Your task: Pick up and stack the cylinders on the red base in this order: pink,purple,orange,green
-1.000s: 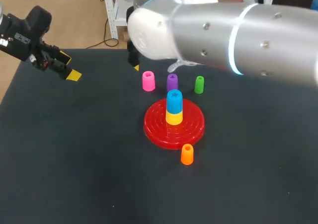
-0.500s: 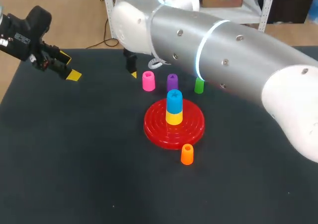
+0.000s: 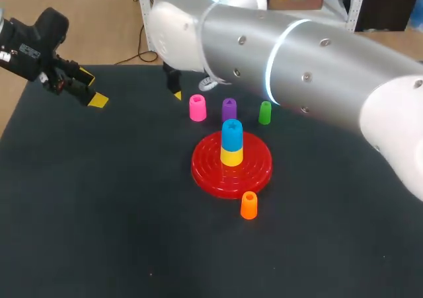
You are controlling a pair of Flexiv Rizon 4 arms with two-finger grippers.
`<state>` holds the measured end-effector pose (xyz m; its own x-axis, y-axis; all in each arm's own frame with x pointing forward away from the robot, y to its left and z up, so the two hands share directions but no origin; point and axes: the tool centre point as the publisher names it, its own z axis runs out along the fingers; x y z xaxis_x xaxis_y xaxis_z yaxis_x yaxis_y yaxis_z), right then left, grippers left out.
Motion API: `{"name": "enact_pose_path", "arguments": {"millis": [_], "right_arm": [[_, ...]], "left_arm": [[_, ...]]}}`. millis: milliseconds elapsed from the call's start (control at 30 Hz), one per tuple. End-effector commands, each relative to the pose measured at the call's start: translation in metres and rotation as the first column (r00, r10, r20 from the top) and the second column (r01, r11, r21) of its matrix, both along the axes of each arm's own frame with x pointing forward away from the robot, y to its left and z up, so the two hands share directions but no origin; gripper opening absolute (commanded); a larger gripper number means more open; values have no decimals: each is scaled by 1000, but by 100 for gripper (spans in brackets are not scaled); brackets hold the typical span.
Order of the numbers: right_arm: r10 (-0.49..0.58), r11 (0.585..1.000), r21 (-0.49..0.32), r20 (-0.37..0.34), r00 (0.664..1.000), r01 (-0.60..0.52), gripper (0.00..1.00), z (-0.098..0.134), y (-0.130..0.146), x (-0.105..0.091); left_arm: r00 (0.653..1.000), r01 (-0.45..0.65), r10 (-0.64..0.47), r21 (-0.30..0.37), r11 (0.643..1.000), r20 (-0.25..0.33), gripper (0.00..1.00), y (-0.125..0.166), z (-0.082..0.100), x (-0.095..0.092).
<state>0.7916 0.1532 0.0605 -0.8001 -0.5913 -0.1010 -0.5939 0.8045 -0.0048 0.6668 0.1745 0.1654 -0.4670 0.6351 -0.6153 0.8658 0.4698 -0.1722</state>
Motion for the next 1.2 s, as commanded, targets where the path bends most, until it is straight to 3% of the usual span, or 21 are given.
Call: {"name": "enact_pose_path", "arguments": {"millis": [33, 267, 500, 967, 1033, 1133, 1200], "right_arm": [[-1, 1000, 24, 37, 999, 0, 100, 0, -4, -7], [-1, 1000, 24, 37, 999, 0, 100, 0, -4, -7], [-56, 998, 32, -47, 997, 57, 100, -10, -1, -5], [-57, 998, -27, -52, 997, 55, 100, -29, -1, -13], [-61, 998, -27, -56, 997, 60, 92, -31, -2, -13], [-65, 998, -28, -55, 996, 64, 94, -33, -2, -11], [-73, 997, -26, -56, 996, 72, 90, -34, -3, -8]], "left_arm": [[1000, 1, -1, -2, 1000, 3, 100, 1, -1, -1], [1000, 1, -1, -2, 1000, 3, 100, 1, -1, -1], [1000, 1, -1, -2, 1000, 3, 100, 1, -1, -1], [1000, 1, -1, -2, 1000, 3, 100, 1, -1, -1], [1000, 1, -1, -2, 1000, 3, 100, 1, -1, -1], [1000, 1, -1, -2, 1000, 3, 100, 1, -1, -1], [1000, 1, -1, -2, 1000, 3, 100, 1, -1, -1]]}}
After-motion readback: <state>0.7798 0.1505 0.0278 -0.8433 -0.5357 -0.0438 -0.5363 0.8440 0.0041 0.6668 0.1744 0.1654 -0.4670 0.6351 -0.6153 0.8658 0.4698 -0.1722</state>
